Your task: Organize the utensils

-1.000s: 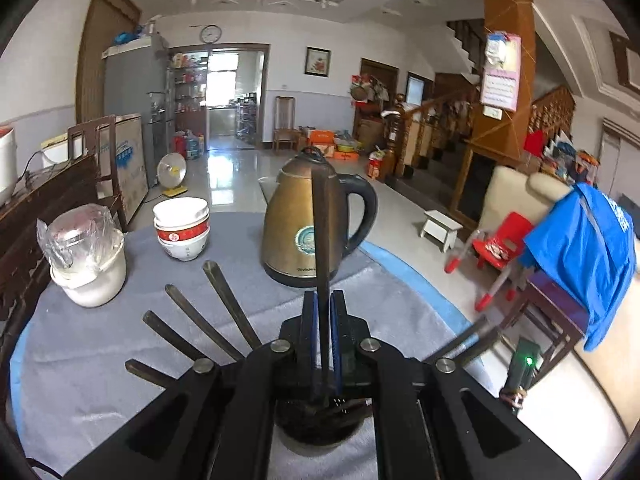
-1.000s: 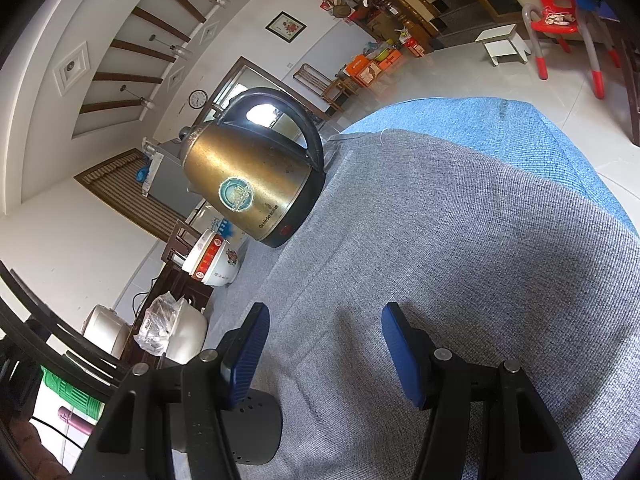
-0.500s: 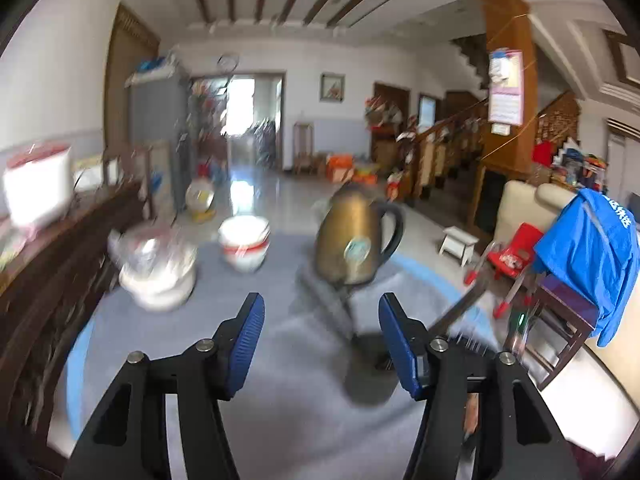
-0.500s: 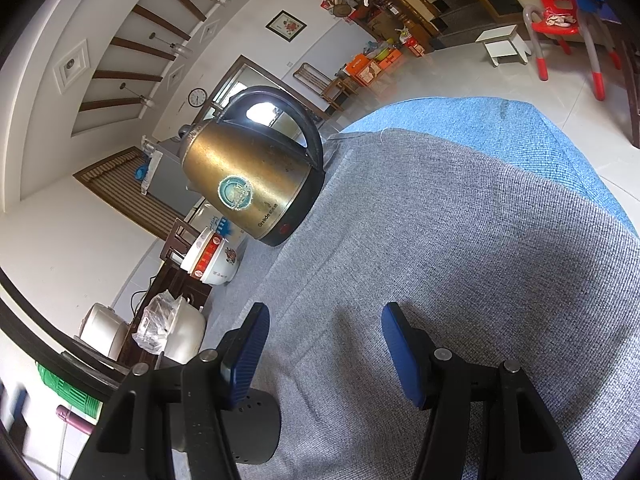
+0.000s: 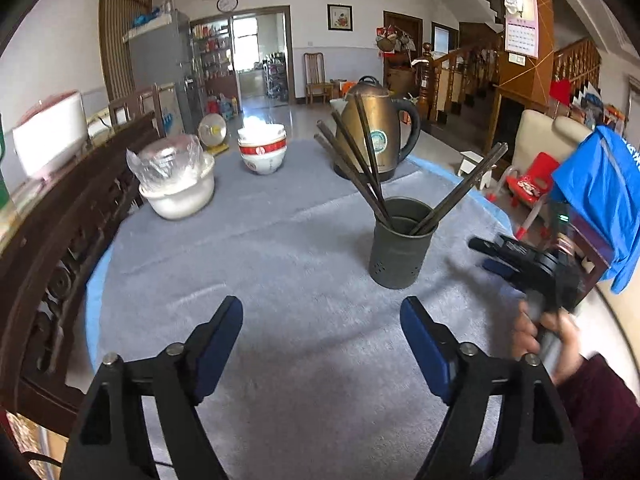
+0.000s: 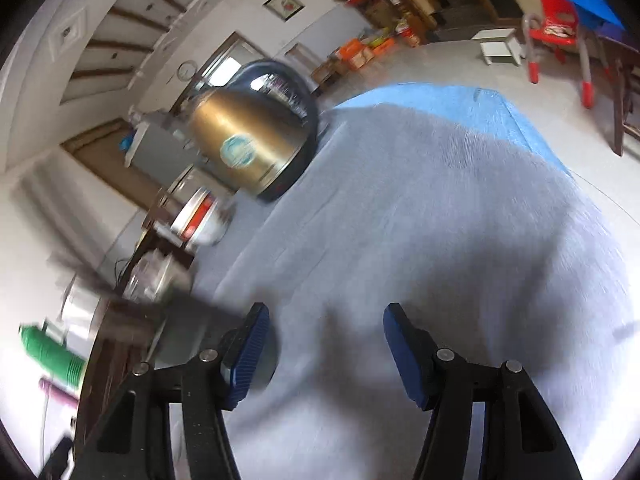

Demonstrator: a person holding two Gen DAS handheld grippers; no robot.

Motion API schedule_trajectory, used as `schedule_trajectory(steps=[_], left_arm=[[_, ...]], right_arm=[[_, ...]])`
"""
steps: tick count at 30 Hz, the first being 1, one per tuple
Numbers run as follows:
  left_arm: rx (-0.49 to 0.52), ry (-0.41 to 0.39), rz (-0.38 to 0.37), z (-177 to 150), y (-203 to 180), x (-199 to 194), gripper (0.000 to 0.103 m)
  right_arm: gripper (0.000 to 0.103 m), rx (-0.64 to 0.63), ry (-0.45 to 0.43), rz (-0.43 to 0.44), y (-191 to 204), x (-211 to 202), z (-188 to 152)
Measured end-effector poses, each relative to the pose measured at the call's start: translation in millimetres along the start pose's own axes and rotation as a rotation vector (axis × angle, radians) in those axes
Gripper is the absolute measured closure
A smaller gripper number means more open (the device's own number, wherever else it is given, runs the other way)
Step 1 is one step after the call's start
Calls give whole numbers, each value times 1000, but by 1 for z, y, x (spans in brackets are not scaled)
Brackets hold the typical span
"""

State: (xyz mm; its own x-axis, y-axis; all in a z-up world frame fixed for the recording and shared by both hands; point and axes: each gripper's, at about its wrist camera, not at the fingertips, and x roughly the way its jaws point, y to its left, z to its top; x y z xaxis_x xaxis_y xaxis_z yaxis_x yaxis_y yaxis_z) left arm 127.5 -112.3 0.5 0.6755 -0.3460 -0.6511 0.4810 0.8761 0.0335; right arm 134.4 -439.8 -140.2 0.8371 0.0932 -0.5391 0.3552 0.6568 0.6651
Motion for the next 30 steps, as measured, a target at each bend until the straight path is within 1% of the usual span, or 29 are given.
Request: schedule_trajectory(steps=[4,6,10,12,14,17,19,22,25,30], left_arm=[[-17,-18,36,3,-1,-4,19],[-30,-19,56,3,1,-8,19],[-53,-38,124,2,8,-24,19],[-57,-39,154,1,10,-32,18],[-65,-39,179,-2,12,-42,18],[-73,-51,216,-10,12,-54,17],[-70,-51,232,-15,10,-62,17],[-64,-62,254,-23,7,-76,17],[-54,-81,277,-29,4,-91,16],[-44,-110,304,-34,2,-113,14]], right_arm=[[39,-126,1,19,39,-45,-17],[37,-205,-31,24,66,-71,-21],[33,-302,-89,42,104,-108,-28],[33,-361,-109,16,125,-122,-37],[33,-400,-101,3,140,-132,-48],[33,-460,-116,-35,157,-149,-71],[33,-524,-138,-89,167,-162,-88],[33,-544,-156,-123,172,-178,-102],[33,-545,-174,-133,173,-195,-112],[33,-561,-226,-135,186,-226,-127]])
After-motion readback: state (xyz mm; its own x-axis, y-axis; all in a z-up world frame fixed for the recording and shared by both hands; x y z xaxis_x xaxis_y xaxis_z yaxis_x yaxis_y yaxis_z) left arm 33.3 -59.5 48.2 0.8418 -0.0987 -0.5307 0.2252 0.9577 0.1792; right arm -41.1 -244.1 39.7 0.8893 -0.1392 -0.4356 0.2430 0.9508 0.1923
